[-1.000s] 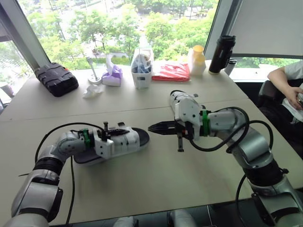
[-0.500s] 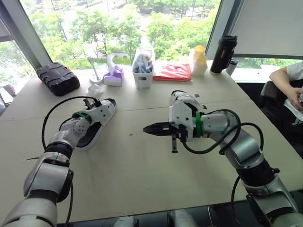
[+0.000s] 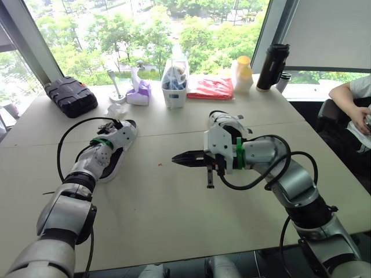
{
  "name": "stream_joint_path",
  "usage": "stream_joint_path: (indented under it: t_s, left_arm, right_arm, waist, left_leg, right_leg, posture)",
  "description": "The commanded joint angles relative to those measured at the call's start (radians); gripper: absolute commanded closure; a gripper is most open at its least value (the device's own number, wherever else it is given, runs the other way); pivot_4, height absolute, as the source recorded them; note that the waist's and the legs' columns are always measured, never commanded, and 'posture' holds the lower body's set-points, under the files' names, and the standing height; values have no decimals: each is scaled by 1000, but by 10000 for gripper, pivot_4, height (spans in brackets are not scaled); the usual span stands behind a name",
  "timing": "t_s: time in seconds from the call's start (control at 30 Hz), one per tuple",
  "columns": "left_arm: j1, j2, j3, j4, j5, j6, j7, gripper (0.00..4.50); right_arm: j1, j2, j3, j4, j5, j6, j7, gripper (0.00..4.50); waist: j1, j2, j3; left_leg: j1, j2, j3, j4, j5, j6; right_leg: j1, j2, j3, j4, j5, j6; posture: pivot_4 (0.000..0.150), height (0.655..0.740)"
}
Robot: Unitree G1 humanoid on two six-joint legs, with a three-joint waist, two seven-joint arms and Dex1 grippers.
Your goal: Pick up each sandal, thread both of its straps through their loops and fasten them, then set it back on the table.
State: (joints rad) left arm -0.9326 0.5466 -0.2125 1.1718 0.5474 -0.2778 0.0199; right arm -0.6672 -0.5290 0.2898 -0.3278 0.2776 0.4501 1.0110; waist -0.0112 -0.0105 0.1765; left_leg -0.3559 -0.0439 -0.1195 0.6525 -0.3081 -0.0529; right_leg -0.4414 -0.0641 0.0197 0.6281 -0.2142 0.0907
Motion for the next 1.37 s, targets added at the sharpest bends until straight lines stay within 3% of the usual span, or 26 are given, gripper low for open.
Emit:
stream_joint_path:
  t_s: [0.03,0.13,0.3,0.47,0.57,0.8,1.03,1.2,1.37]
  left_arm:
    - [39,13,16,-58,-48,-10,-31,1907]
    - [106,28,34,-164,-92,-8,-84,364]
    - [320,62,99,-519,-190,74,-205,364]
    - [624,97,211,-1005,-298,276,-332,364]
    - [738,107,275,-1174,-331,364,-364,364]
    - [960,78,491,-1592,-589,638,-487,364]
    - [1030,87,657,-1779,-884,797,-623,364]
    - [1107,106,821,-1859,-1175,945,-707,364]
    - [1198,167,865,-1923,-1342,1043,-761,364]
  right_arm:
    - [-10,8,-3,-23,-1,-20,-4,45000]
    - [-6,8,-2,-26,1,-24,-2,45000]
    - [-2,5,2,-23,0,-37,4,45000]
    - [-10,1,0,5,-2,-58,17,45000]
    - [-20,2,-4,29,-4,-70,22,45000]
    - [-32,-21,-35,95,-16,-101,25,45000]
    - [-37,-74,-87,169,-41,-131,26,45000]
    - [-21,-165,-147,256,-62,-153,36,45000]
    - [-19,-197,-164,280,-65,-149,52,45000]
  waist:
    - [0,0,0]
    - [-1,0,0]
    - [-3,0,0]
    - [-5,1,0]
    - [-1,1,0]
    - [-4,0,0]
    - [-3,0,0]
    - [-4,0,0]
    - [-7,0,0]
  left_leg:
    - [0,0,0,0,0,0]
    - [0,-1,0,0,0,0]
    - [0,-1,1,-2,0,0]
    - [0,2,2,-3,0,0]
    - [0,2,2,-2,0,0]
    - [0,3,2,-2,0,0]
    - [0,3,2,-1,0,0]
    - [0,3,3,-2,0,0]
    - [0,4,3,-2,0,0]
  right_leg:
    - [0,0,0,0,0,0]
    - [0,-1,1,0,0,0]
    - [-1,-2,2,-1,0,0]
    - [-2,-3,4,-2,0,0]
    - [-1,-3,4,-2,0,0]
    - [0,-2,3,-3,0,0]
    - [1,0,3,-4,0,-1]
    - [1,1,3,-7,0,-1]
    - [2,2,3,-8,0,-2]
  posture:
    - [1500,7400]
    - [1500,7400]
    - [1500,7400]
    - [1500,7400]
    - [1500,7400]
    - [1500,7400]
    - [1500,7400]
    - [1500,7400]
    - [1500,7400]
